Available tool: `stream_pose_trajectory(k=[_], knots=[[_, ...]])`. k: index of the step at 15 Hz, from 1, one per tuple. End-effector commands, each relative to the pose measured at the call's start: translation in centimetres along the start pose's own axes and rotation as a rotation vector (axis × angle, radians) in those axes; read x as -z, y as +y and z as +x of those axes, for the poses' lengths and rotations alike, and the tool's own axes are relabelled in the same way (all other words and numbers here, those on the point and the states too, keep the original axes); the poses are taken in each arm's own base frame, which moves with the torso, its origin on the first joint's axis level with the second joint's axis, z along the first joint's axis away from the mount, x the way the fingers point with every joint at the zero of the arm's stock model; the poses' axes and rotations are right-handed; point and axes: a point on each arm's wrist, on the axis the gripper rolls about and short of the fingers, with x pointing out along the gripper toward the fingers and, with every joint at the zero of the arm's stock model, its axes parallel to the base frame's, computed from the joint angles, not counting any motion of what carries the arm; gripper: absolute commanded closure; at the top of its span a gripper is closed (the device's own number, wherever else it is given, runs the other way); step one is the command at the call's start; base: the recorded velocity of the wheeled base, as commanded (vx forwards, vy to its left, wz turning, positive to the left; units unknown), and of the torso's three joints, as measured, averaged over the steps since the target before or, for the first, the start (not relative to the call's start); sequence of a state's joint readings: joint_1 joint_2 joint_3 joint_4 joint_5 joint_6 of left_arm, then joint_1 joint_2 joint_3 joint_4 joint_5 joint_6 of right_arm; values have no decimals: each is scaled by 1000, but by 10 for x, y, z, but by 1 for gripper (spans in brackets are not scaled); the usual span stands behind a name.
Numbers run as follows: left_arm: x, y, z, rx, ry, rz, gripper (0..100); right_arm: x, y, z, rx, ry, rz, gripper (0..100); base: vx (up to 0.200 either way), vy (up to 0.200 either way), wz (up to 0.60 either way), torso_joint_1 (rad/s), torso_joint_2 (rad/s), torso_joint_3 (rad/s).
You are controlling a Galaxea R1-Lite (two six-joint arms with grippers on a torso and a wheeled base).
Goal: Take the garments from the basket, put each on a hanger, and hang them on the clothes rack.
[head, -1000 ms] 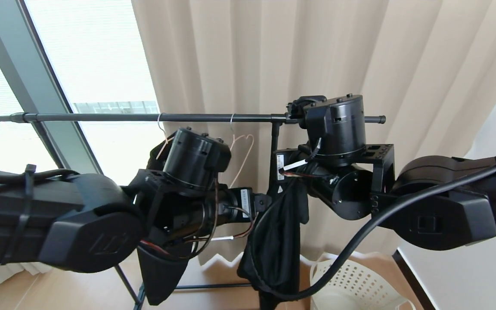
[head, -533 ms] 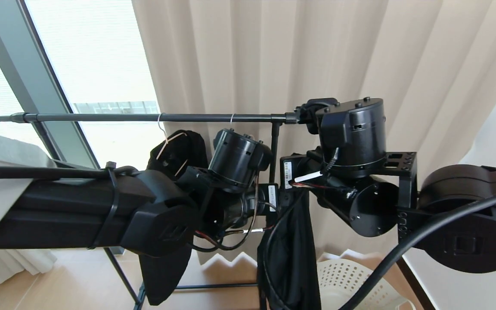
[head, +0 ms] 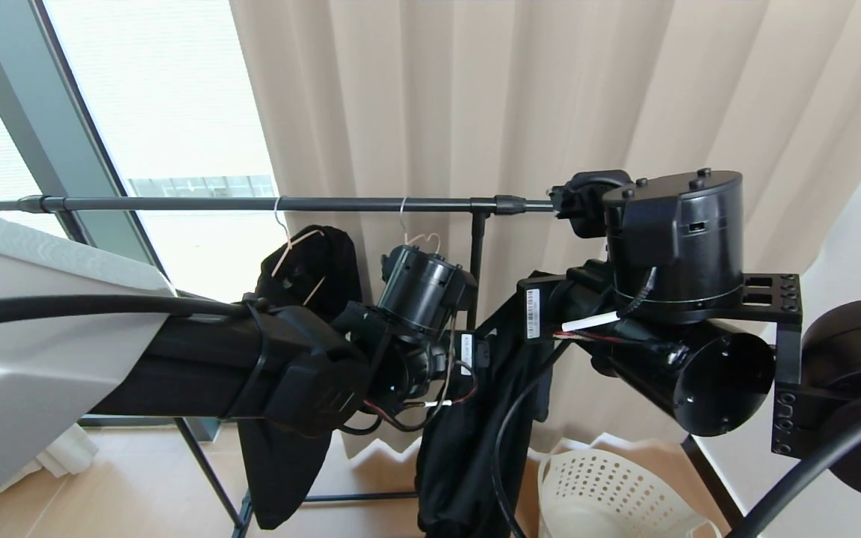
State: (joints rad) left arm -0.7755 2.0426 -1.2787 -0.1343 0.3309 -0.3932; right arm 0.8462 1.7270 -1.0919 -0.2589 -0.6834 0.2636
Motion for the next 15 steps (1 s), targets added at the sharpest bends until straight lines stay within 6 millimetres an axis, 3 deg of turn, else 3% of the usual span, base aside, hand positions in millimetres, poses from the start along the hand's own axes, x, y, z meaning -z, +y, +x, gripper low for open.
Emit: stream_pose_trajectory(k=[1, 6, 8, 13, 14, 15], knots=[[3, 3, 0, -8, 11, 15, 0, -7, -4, -7, -8, -19, 17, 100, 0, 0, 0, 0, 0, 0], [10, 6, 11, -19, 15, 55, 0, -5, -9, -11, -12, -37, 33, 100, 0, 0, 0, 0, 0, 0], [11, 4, 10, -14, 14, 76, 0, -8, -18, -1, 20, -64, 54, 100, 0, 0, 0, 0, 0, 0], [16, 3, 10, -15, 25, 102, 0, -15, -32, 0, 45, -77, 76, 100, 0, 0, 0, 0, 0, 0], [15, 4, 9, -16, 23, 101, 100, -14, -35, 2, 54, -75, 77, 100, 0, 0, 0, 0, 0, 0], [15, 4, 7, -16, 21, 102, 100, -14, -35, 2, 54, -75, 77, 100, 0, 0, 0, 0, 0, 0]])
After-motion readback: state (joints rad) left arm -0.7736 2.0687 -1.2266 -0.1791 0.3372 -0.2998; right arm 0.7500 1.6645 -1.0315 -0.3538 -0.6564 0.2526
